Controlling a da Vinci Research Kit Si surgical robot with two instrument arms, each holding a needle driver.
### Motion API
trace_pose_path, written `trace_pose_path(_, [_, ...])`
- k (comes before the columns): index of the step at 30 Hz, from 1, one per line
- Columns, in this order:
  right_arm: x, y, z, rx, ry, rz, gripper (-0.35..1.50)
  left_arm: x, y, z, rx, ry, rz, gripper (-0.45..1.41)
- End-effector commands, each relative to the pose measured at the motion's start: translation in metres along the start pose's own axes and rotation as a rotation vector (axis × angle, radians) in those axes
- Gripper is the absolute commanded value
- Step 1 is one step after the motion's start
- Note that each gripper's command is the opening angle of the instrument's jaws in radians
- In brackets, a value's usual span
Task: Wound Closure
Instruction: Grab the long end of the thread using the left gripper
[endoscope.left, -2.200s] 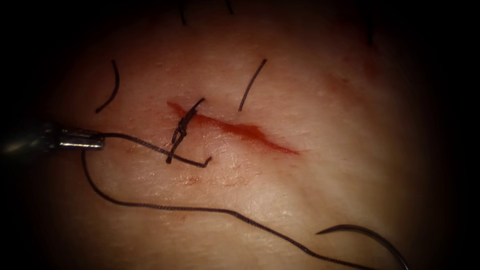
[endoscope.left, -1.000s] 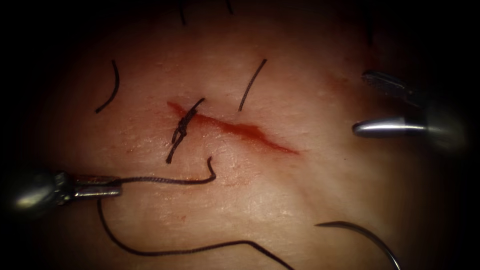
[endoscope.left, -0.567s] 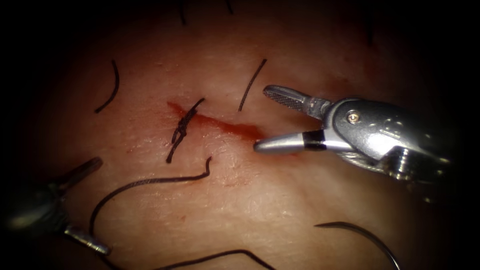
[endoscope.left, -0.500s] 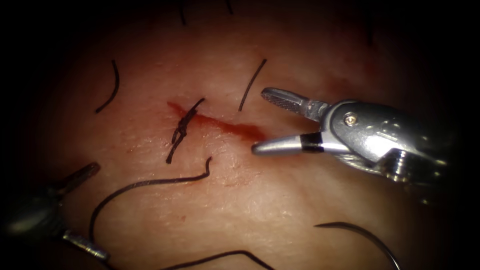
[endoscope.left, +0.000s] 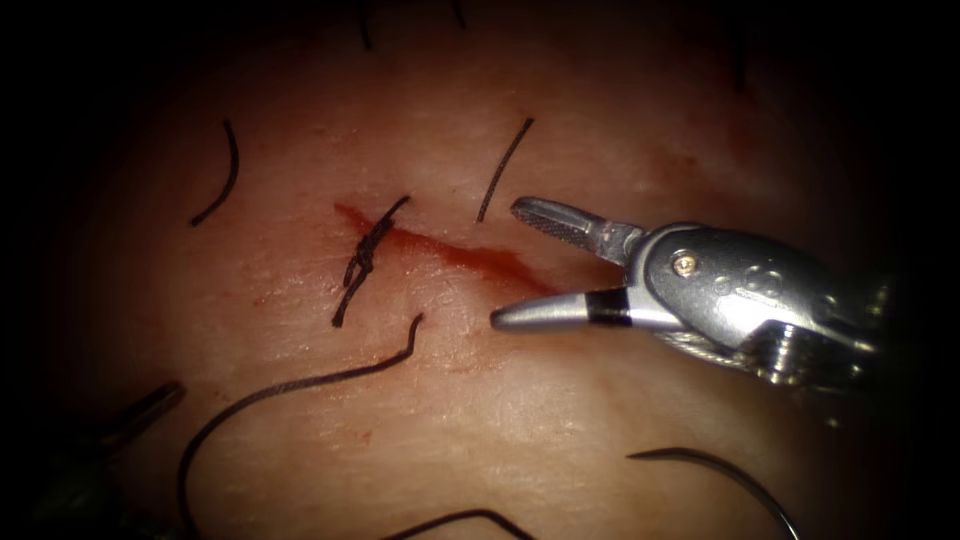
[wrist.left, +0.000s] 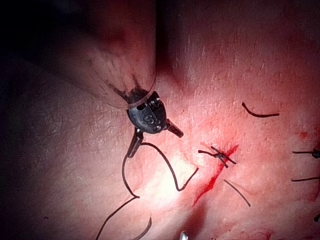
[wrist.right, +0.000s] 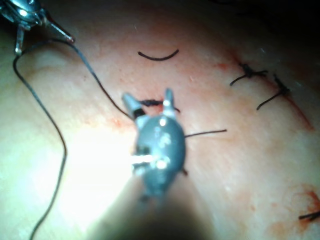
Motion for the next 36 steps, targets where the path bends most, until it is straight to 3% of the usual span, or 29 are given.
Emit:
trace_pose_path(1, [-0.0003, -0.0002, 0.001, 0.003, -0.001, -0.007, 1.26, -0.0011, 0.0005, 0.0004, -0.019, 0.006, -0.012, 1.16])
trace_pose_path(10, [-0.001, -0.0008, 0.0019, 0.006, -0.019, -0.033, 1.26, -0.0006, 0.0009, -0.0007, -0.165, 0.203, -0.129, 1.0])
trace_pose_path(15, [-0.0012, -0.0011, 0.0023, 0.009, -0.029, -0.042, 1.26, -0.0007, 0.0006, -0.0005, -0.212, 0.255, -0.164, 0.9])
trace_pose_path(19, [-0.0012, -0.0011, 0.0024, 0.009, -0.028, -0.049, 1.26, -0.0006, 0.0005, -0.0005, -0.257, 0.285, -0.179, 0.61])
trace_pose_path(26, [-0.0014, -0.0014, 0.0027, 0.009, -0.033, -0.057, 1.26, -0.0007, 0.0005, 0.0, -0.33, 0.32, -0.241, 0.36])
trace_pose_path(28, [-0.0014, -0.0014, 0.0029, 0.009, -0.036, -0.057, 1.26, -0.0009, 0.0005, 0.0002, -0.337, 0.318, -0.239, 0.04])
trace_pose_path(29, [-0.0013, -0.0015, 0.0031, 0.009, -0.039, -0.057, 1.26, -0.001, 0.0005, 0.0003, -0.343, 0.317, -0.238, -0.31])
trace_pose_path(30, [-0.0013, -0.0015, 0.0032, 0.008, -0.039, -0.057, 1.26, -0.0011, 0.0005, 0.0003, -0.351, 0.315, -0.242, -0.45])
trace_pose_path(36, [-0.0012, -0.0013, 0.0046, -0.001, -0.049, -0.073, 1.25, -0.0013, 0.0006, 0.0004, -0.378, 0.306, -0.246, -0.45])
